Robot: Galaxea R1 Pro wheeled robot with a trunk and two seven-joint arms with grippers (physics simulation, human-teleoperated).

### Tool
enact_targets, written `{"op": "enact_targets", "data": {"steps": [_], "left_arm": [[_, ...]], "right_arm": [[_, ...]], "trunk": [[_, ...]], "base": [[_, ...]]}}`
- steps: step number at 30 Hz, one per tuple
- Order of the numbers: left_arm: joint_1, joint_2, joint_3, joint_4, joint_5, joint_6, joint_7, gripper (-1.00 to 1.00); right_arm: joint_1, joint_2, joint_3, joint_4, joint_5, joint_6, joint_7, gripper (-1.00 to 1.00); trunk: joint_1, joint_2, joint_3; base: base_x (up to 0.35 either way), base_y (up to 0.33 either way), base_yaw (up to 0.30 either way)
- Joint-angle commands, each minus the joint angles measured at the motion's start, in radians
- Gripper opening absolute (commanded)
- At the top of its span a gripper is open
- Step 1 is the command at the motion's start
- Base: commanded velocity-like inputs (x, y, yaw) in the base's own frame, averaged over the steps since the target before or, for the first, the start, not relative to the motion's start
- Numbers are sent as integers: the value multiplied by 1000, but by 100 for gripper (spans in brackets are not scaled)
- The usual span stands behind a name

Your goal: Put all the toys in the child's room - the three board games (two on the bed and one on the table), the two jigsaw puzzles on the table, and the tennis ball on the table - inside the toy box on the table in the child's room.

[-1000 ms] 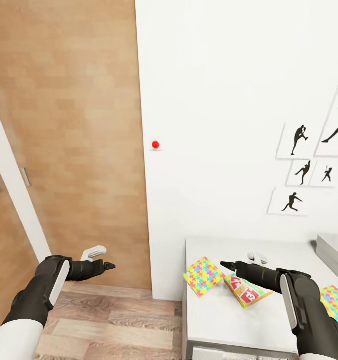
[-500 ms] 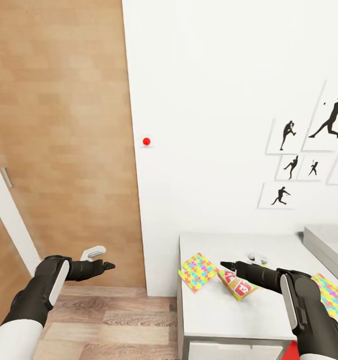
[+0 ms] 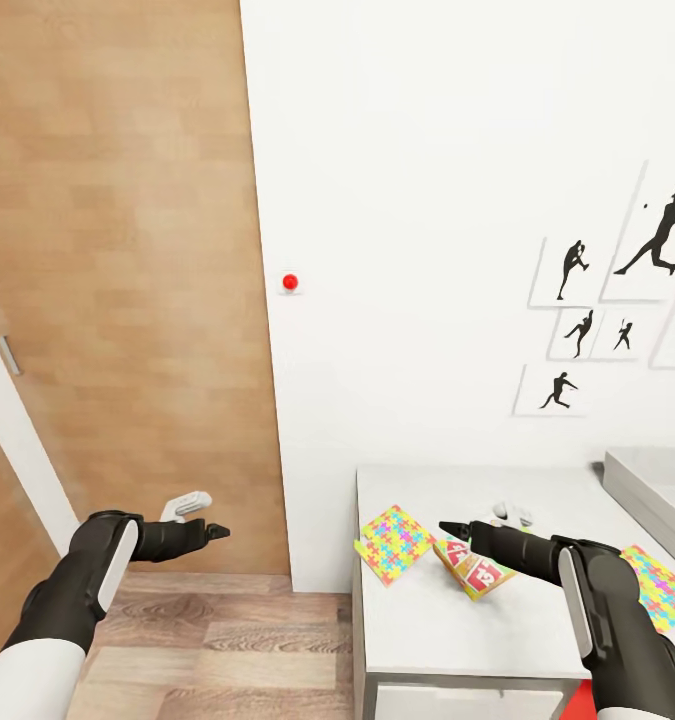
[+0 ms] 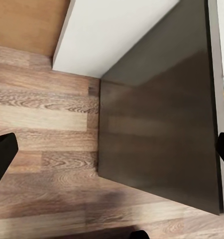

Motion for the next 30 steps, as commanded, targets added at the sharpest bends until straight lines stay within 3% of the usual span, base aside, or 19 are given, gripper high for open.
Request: {"op": "enact_targets", "data": {"steps": [1, 11, 14, 15, 17, 20, 26, 30], "left_arm": [[-1, 0, 1, 0, 10, 7, 4, 100], [-1, 8, 8, 1, 21, 9, -38, 100], [-3, 16, 15, 6, 26, 10, -129, 100], [-3, 22, 20, 12, 28, 10, -188, 100], [-4, 42, 27, 29, 29, 9, -289, 100], [-4, 91, 35, 66, 29, 6, -460, 100], [-5, 149, 38, 94, 26, -22, -691, 100], [-5, 152, 38, 95, 26, -28, -703, 100]], "right_arm": [[-1, 1, -1, 0, 5, 4, 6, 100], [-1, 0, -2, -1, 5, 4, 8, 100], [0, 1, -2, -1, 5, 4, 8, 100], [-1, 0, -2, -1, 5, 5, 8, 100], [-1, -2, -3, -1, 4, 6, 9, 100], [-1, -4, -3, -1, 3, 7, 10, 100], [0, 0, -2, -1, 4, 5, 10, 100], [0, 0, -2, -1, 4, 3, 10, 100]], "trunk": [[0, -1, -1], [0, -1, -1], [0, -1, -1], [0, -1, -1], [0, -1, -1], [0, -1, -1], [0, -1, -1], [0, -1, -1]], "base": [[1, 0, 0], [0, 0, 0], [0, 0, 0], [0, 0, 0], [0, 0, 0], [0, 0, 0], [0, 0, 0], [0, 0, 0]]}}
